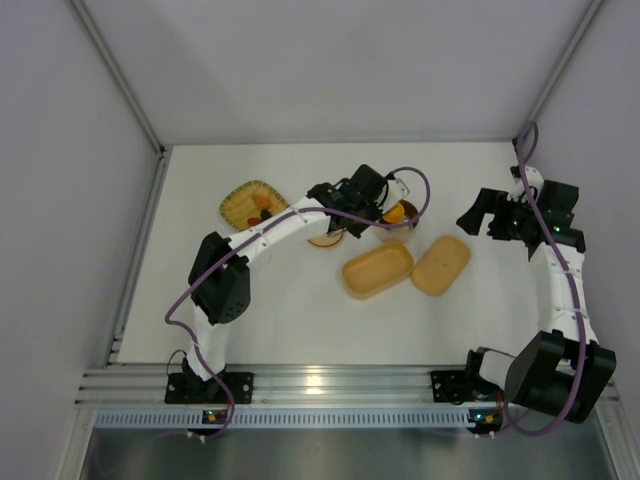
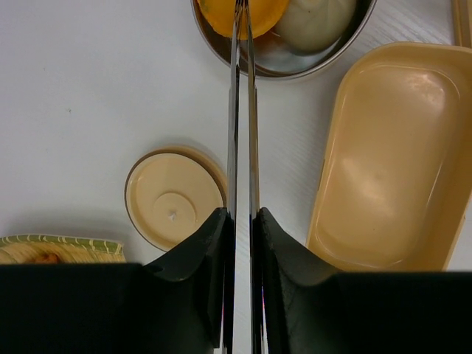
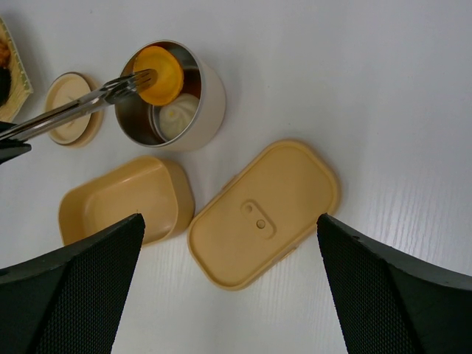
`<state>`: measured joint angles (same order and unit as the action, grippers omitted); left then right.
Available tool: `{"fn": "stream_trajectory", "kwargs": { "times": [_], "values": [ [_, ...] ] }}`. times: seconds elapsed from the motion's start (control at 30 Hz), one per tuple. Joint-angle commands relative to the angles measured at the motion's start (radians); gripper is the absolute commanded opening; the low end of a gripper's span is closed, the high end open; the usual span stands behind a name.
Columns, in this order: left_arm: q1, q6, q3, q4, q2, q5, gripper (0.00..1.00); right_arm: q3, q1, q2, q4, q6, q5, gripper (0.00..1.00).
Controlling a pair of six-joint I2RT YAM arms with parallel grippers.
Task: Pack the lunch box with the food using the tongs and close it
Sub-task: Place the fake food in the packing box.
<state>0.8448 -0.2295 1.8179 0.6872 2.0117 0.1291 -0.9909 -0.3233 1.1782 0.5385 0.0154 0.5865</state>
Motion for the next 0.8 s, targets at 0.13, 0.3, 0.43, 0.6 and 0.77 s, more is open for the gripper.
{"fn": "stream_trajectory", "kwargs": {
  "times": [0.13,0.3,0.43,0.6,0.77],
  "values": [
    [-0.006,0.019,0.047,0.008,-0.025,-0.063,0.29,-0.003,-0.019,-0.008,-0.052,0.003,0.013,0.99],
    [-0.007,0.039,0.096,0.005,-0.082,-0.083,0.33,-0.005,-0.019,-0.011,-0.049,0.001,0.015,0.99],
    [-0.053,0.09,0.153,0.034,-0.158,-0.15,0.35,-0.011,-0.017,-0.009,-0.049,-0.003,0.018,0.99],
    [-0.254,0.159,0.107,0.103,-0.249,-0.359,0.38,-0.023,-0.017,-0.009,-0.038,0.003,0.019,0.99],
    [-0.519,0.157,-0.164,0.083,-0.399,-0.443,0.41,-0.023,-0.017,0.001,-0.037,0.006,0.029,0.99]
  ]
}}
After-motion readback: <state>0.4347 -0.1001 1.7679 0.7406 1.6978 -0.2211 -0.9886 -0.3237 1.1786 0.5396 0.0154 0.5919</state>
